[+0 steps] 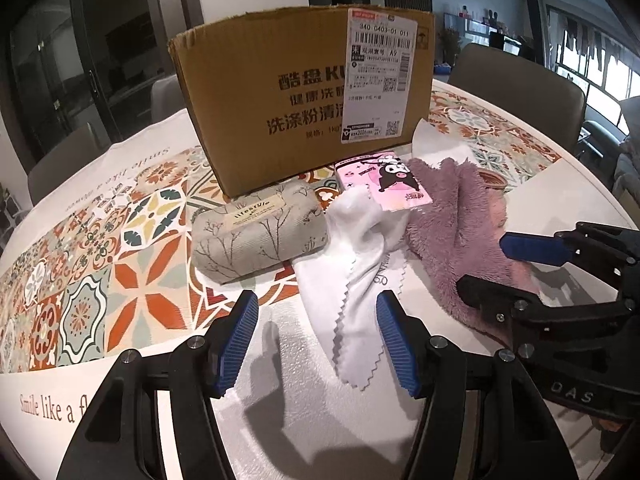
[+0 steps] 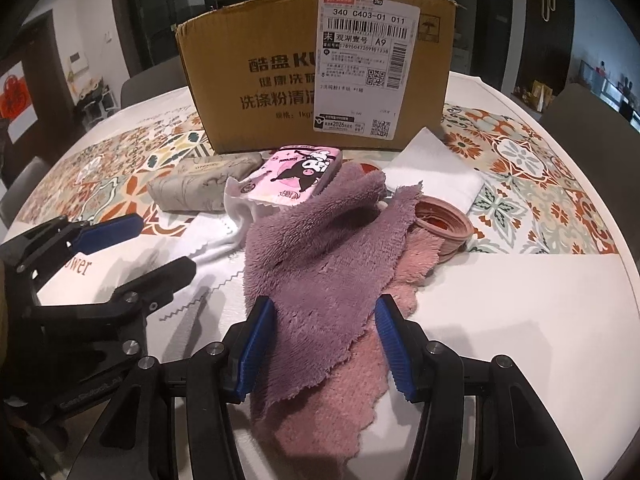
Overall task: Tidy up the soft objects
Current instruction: 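Grasp the white cloth with the left gripper while the right gripper grasps the mauve towel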
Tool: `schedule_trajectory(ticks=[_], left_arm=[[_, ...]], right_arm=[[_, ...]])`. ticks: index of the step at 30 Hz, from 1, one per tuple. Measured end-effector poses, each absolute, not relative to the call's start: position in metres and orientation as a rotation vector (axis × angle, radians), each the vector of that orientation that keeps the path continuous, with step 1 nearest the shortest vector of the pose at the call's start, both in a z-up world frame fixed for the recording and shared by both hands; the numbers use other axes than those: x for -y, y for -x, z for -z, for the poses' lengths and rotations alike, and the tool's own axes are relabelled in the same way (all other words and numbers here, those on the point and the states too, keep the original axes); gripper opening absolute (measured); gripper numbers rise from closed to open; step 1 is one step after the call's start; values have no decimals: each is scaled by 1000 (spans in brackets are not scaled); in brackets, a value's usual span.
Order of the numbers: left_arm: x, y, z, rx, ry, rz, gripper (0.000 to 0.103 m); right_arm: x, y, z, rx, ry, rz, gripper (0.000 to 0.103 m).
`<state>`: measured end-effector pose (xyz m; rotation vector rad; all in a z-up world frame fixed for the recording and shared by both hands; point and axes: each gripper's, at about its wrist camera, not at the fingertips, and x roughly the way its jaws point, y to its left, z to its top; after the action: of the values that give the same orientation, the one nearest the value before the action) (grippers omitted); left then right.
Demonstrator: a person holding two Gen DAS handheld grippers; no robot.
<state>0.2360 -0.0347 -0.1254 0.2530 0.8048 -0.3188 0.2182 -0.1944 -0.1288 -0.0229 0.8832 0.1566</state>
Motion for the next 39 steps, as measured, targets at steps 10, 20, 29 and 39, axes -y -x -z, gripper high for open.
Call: schedule_trajectory(ticks=[10, 20, 29, 39], left_arm=[[44, -247, 133, -849, -244, 326, 51], [44, -247, 133, -862, -177, 344, 7], [42, -224, 118, -813, -154, 356, 6], [37, -199, 78, -695, -117, 341, 6]], right_arm=[[196, -219, 130, -873, 25, -163, 54], [197, -219, 128, -864, 12, -178, 18], [204, -208, 114, -826, -51, -192, 12], [205, -183, 77, -727, -65, -205, 12]])
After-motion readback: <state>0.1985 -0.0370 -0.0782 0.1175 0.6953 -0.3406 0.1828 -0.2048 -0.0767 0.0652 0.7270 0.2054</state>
